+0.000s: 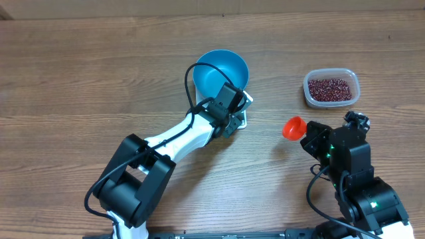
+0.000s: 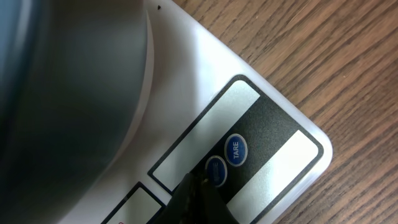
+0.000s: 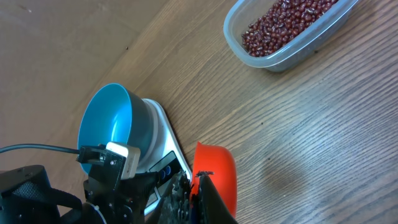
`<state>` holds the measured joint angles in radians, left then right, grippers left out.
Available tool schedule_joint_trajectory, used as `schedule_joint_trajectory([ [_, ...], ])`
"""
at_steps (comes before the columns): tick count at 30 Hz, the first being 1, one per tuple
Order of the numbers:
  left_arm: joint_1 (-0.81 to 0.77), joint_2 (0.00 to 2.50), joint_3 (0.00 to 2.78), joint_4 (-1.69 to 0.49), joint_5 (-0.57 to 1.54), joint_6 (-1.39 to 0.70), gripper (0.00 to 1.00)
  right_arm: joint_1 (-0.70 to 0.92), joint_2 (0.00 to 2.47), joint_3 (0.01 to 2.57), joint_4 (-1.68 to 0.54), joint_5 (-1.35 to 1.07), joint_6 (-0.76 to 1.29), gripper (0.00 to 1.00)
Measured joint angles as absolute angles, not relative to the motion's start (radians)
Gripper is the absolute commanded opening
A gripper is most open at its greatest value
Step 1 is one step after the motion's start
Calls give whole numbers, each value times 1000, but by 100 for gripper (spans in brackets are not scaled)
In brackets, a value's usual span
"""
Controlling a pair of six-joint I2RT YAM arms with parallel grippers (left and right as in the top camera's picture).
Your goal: Scoop item into bowl and weigh 150g on scale
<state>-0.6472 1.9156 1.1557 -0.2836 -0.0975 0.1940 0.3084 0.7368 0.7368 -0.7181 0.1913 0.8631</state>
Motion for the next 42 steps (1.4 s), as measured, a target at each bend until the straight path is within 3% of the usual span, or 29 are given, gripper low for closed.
schedule_joint_trajectory([
  [42, -647, 1930, 1158, -283, -97, 194, 4, 308, 737, 737, -718, 191, 863, 4],
])
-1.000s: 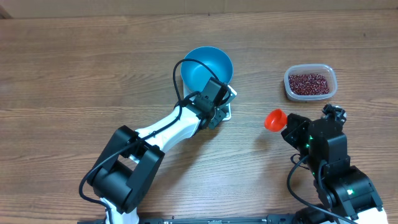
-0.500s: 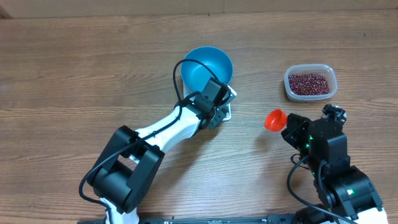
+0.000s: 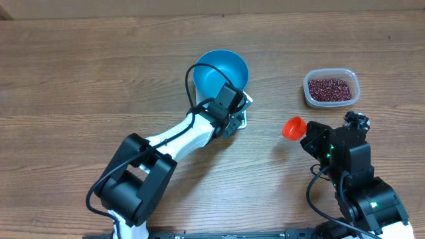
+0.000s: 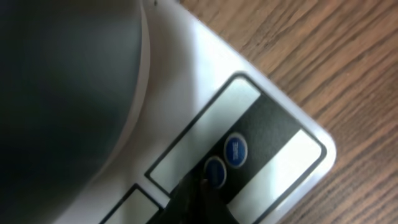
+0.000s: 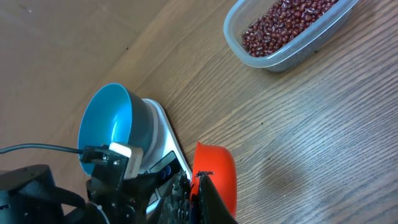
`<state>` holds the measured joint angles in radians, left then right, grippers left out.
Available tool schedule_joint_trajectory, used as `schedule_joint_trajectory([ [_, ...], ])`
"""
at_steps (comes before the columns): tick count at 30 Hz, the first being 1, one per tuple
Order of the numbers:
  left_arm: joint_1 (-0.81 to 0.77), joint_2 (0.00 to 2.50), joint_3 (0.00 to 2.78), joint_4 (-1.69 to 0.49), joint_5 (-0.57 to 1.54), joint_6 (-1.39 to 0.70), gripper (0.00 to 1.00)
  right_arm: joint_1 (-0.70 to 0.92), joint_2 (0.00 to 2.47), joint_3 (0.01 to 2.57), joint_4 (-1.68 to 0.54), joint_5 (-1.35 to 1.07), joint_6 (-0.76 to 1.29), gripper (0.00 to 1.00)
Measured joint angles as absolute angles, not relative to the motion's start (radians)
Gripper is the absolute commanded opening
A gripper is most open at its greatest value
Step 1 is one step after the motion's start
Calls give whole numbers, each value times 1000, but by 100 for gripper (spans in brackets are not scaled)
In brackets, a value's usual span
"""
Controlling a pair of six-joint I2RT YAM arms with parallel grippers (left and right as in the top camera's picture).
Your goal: Scoop item into bowl and weigh 150g on scale
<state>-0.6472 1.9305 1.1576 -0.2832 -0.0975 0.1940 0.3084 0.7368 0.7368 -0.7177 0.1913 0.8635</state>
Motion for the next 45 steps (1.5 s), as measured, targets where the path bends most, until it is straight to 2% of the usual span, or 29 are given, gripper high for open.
schedule_joint_trajectory([
  [11, -647, 1940, 1172, -292, -98, 194, 4, 308, 737, 737, -706, 191, 863, 4],
  [28, -682, 1884, 1161, -459, -98, 194, 4, 308, 737, 737, -705, 191, 863, 4],
  [29, -688, 1870, 1157, -473, -99, 194, 12, 308, 737, 737, -704, 191, 863, 4],
  [30, -691, 1856, 1156, -484, -98, 194, 25, 308, 737, 737, -704, 191, 863, 4],
  [31, -694, 1842, 1156, -496, -98, 191, 49, 308, 737, 737, -704, 191, 863, 4],
  [32, -697, 1825, 1156, -507, -98, 192, 100, 308, 737, 737, -704, 191, 863, 4],
  [45, -701, 1525, 1156, -673, -103, 164, 100, 308, 737, 737, -704, 191, 863, 4],
])
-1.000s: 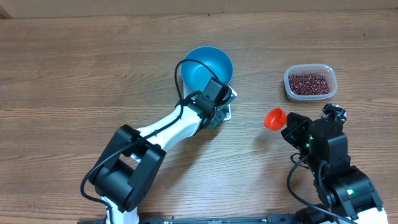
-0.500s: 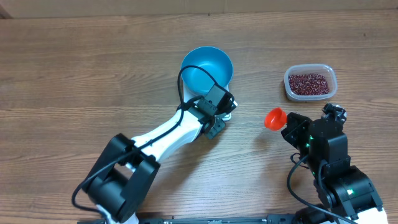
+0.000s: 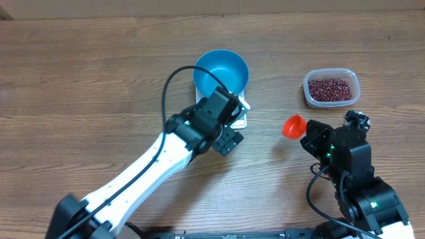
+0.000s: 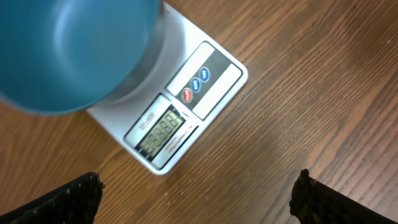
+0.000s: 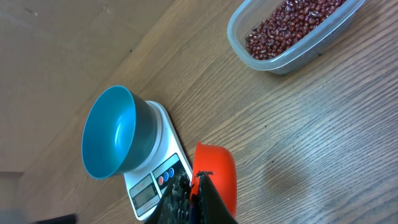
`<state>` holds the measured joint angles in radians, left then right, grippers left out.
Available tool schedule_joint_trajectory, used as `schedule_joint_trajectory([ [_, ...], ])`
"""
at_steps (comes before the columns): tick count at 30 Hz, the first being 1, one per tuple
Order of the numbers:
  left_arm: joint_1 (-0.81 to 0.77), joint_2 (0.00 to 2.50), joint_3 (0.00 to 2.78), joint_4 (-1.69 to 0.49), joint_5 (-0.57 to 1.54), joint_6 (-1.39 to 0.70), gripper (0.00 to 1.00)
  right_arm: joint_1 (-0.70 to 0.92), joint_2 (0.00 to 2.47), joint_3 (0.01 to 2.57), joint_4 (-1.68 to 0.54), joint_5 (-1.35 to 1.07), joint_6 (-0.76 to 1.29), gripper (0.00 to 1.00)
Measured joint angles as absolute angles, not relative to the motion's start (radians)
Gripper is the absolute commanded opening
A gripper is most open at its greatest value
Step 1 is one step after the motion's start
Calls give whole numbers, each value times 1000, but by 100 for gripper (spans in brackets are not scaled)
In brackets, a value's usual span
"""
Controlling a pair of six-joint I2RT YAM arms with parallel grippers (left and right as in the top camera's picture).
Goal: Scoop item into bowl and weigh 150g on scale
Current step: 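Lift the left gripper off the scale and pull it back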
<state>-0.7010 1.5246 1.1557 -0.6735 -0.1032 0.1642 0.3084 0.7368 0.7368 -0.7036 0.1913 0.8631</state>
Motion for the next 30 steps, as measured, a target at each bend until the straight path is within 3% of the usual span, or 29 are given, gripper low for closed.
schedule_joint_trajectory([
  [13, -628, 1325, 1155, -794, -192, 22, 99, 308, 737, 737, -704, 191, 863, 4],
  [30, -547, 1126, 1154, -798, -96, 26, 100, 308, 737, 737, -704, 191, 863, 4],
])
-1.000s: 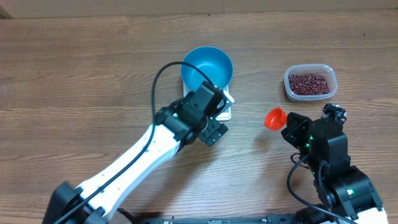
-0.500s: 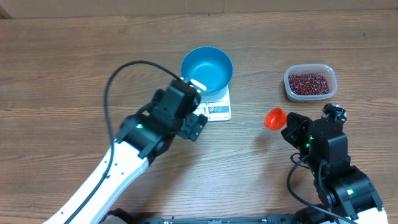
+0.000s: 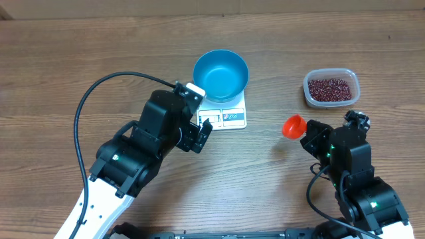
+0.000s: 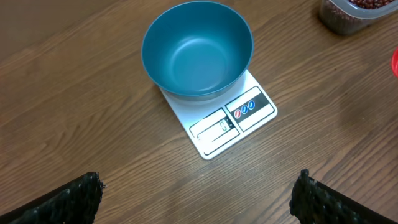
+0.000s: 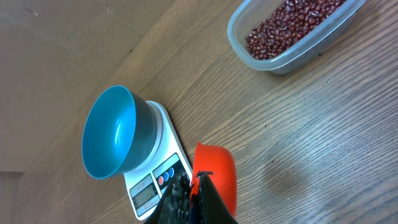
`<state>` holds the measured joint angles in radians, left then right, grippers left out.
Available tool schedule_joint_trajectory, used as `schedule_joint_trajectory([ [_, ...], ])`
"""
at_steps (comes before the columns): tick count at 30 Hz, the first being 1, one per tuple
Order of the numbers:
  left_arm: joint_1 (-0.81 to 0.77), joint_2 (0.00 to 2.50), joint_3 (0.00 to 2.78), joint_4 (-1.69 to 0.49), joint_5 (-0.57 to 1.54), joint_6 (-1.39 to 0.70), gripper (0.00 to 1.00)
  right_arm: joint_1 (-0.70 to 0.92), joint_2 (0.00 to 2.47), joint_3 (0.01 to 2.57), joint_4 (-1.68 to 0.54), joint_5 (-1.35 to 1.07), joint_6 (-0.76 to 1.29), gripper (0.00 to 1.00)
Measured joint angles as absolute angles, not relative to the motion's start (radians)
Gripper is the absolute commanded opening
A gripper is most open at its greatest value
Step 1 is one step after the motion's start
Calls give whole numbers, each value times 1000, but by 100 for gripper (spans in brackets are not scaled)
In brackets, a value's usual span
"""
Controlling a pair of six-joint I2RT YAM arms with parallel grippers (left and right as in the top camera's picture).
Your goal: Scoop item into bowl and weigh 150g on scale
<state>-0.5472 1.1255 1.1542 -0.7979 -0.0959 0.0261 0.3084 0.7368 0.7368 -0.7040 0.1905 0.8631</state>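
An empty blue bowl [image 3: 221, 74] stands on the white scale [image 3: 229, 118], whose display and buttons face the near side. The bowl [image 4: 197, 49] and scale [image 4: 219, 121] fill the upper middle of the left wrist view. My left gripper [image 4: 196, 194] is open, held above bare wood left of and nearer than the scale. A clear tub of red beans [image 3: 331, 87] sits at the far right. My right gripper [image 5: 194, 194] is shut on the orange scoop [image 5: 217, 175], which hovers empty between scale and tub.
The wooden table [image 3: 80, 73] stretches on all sides. The left arm's black cable [image 3: 89, 113] loops over the left half. The right arm's base [image 3: 362, 179] stands at the near right.
My left arm has drawn back and up, away from the scale to its near left. Its gripper stays open. The scale's display shows a reading. The right arm is unchanged.
My left gripper's shut tip rested on the blue button beside TARE, and stayed there a moment later. Then it was open and raised above the scale, and now stands farther back. Throughout, my right gripper held the empty orange scoop still.
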Motion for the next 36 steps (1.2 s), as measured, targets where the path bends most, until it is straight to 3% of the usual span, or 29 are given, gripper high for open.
schedule_joint_trajectory([
  [13, -547, 1124, 1107, -715, -2, 29, 100, 308, 737, 737, -704, 191, 863, 4],
  [36, -547, 965, 941, -709, -31, 36, 100, 308, 737, 737, -708, 191, 863, 4],
])
